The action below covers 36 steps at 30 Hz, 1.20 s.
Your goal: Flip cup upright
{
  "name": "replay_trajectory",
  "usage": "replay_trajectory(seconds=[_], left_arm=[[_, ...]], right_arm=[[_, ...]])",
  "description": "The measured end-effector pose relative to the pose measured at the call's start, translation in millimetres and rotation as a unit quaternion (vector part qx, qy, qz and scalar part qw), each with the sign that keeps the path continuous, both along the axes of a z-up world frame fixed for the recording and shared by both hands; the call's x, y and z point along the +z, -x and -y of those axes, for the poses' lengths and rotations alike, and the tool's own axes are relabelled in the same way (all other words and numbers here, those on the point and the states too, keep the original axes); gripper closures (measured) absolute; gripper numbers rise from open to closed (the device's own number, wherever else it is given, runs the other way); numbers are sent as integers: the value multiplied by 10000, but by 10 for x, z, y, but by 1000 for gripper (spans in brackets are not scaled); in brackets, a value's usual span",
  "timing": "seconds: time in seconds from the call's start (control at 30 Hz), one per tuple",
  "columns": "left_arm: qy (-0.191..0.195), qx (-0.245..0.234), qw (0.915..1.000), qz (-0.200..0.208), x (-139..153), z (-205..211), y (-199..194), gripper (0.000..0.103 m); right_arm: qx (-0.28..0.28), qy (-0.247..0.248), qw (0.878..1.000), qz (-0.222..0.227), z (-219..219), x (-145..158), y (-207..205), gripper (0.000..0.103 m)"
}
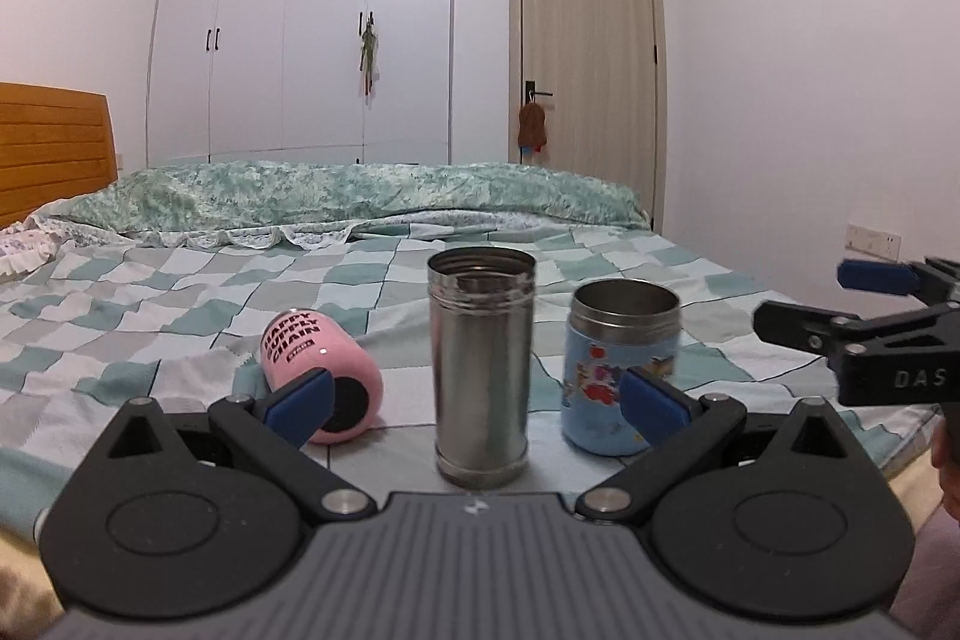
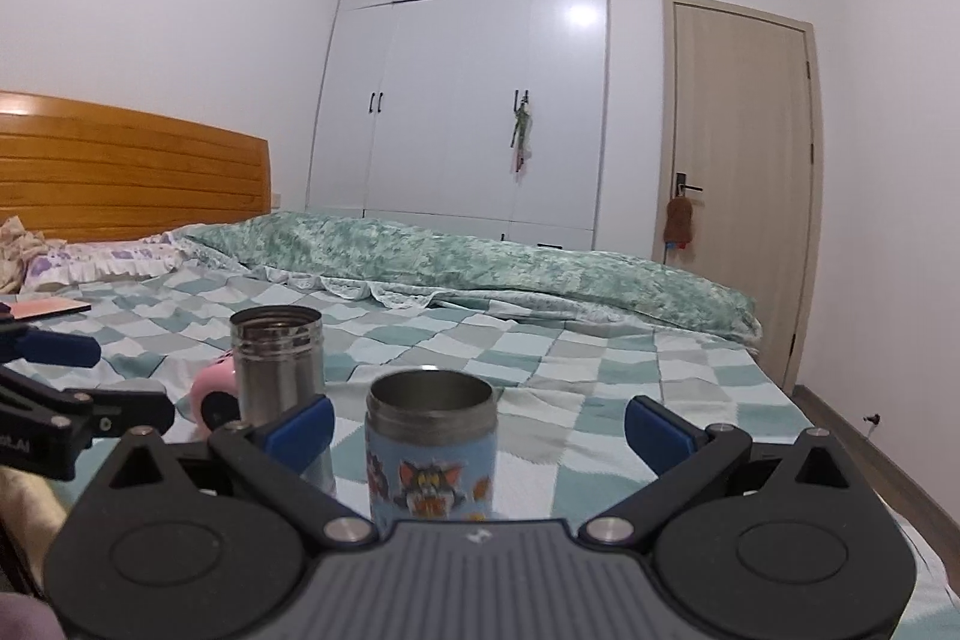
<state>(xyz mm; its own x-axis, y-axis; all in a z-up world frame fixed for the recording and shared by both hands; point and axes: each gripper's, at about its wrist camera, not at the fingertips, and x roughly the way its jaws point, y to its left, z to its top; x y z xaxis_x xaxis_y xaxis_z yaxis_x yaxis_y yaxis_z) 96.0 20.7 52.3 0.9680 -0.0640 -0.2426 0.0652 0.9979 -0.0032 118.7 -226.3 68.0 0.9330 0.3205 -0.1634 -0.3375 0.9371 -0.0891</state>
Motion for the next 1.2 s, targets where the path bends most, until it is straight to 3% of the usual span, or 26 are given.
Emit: replay_trajectory(seconds=[0.2,0.4,0.53,0.73,1.2], left_arm=[[-82,62,9997,238,-155,137,246,0],[-51,163,9996,230,-398,201,346,0],[24,315,9990,330,-520,213,423,0],[-26,383,9979,518,-556,221,512,0],[-54,432,9970,639,-574,229,589,0]], right_arm=[[-93,-13,9999,-102,195,-151,326,0],[-214,13,9996,-175,323,-421,519,0],[-325,24,9995,-12,386,-553,648,0],[-344,-96,9991,248,395,-594,743,0],[-571,-116,9981,217,378,-602,746,0]])
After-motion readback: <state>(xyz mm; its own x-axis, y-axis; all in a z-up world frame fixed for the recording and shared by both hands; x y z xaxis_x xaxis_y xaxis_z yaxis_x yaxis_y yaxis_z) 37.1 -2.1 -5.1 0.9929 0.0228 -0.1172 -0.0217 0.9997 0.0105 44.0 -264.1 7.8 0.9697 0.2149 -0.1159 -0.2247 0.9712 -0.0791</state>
